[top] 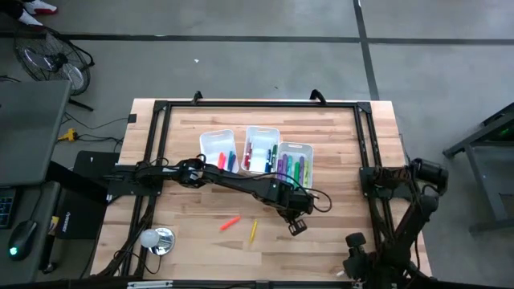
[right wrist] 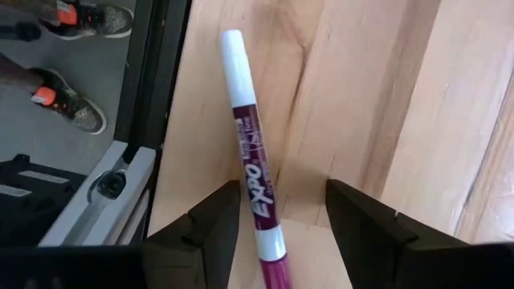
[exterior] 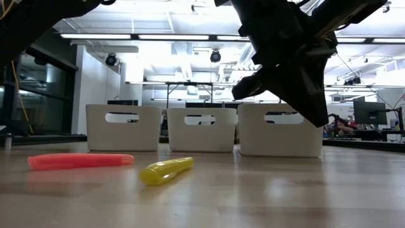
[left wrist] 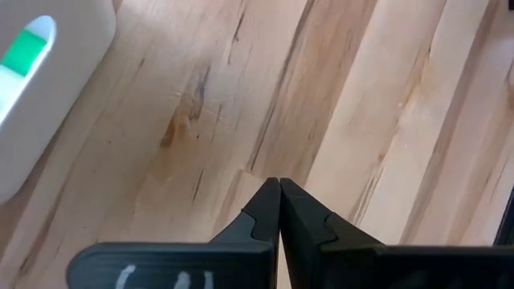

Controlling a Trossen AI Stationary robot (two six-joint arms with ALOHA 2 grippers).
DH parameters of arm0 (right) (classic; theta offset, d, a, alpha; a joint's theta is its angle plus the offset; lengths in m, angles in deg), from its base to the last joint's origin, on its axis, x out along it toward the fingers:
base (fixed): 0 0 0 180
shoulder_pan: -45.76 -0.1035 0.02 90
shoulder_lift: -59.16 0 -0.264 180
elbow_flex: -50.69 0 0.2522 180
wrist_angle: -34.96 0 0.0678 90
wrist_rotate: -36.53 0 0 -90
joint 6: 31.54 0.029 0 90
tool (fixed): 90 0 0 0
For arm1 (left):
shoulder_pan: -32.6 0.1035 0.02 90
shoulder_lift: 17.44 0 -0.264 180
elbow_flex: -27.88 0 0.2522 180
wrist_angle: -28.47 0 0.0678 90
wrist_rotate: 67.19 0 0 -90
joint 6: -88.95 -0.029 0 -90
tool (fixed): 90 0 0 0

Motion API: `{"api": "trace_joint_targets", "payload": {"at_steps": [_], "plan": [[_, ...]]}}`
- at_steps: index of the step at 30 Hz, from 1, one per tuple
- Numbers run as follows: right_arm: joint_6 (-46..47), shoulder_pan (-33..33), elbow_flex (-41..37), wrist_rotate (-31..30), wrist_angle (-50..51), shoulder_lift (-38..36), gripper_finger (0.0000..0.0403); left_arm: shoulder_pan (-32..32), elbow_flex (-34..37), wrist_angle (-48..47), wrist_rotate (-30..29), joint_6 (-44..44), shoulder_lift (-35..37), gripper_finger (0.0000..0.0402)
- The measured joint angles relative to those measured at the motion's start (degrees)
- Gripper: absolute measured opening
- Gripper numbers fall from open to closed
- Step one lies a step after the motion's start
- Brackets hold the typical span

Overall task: Pick & Place Markers
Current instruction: Put the violet marker into the middle white bin

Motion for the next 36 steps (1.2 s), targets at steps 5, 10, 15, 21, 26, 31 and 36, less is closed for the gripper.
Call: {"api": "trace_joint_targets", "payload": {"at_steps": [5,10,15,21,26,31,36], "plan": [[0.15,0.0,-0.37,1.09,-1.35,-0.46,0.0177,0.0,0.0,-0.14,0.33,-1.07,0.0,0.0001],[1.41,-0.24,-0.44,1.14,-1.27,-0.46,0.0174,0.04,0.0,-0.01,0.35,-1.14,0.02,0.0001],[1.06,-0.21,-0.44,1.52,-0.57,-0.5,0.0133,0.19,0.0,0.02,0.33,-1.34,0.02,0.0001],[1.16,-0.2,-0.42,1.64,0.13,-0.5,0.0052,0.87,0.0,-0.01,0.43,-2.36,0.09,0.0001],[3.31,-0.2,-0.37,1.77,0.36,-0.52,0.0022,1.25,0.0,-1.25,-3.81,-7.34,5.0,0.0001],[4.67,0.84,-0.33,2.37,0.98,-0.54,0.0022,1.06,-0.22,-3.36,-11.87,-14.61,12.61,0.0001],[4.51,2.77,-0.22,3.23,1.78,-0.57,0.0022,1.13,0.08,-9.13,-23.65,-20.35,19.69,0.0001]]}}
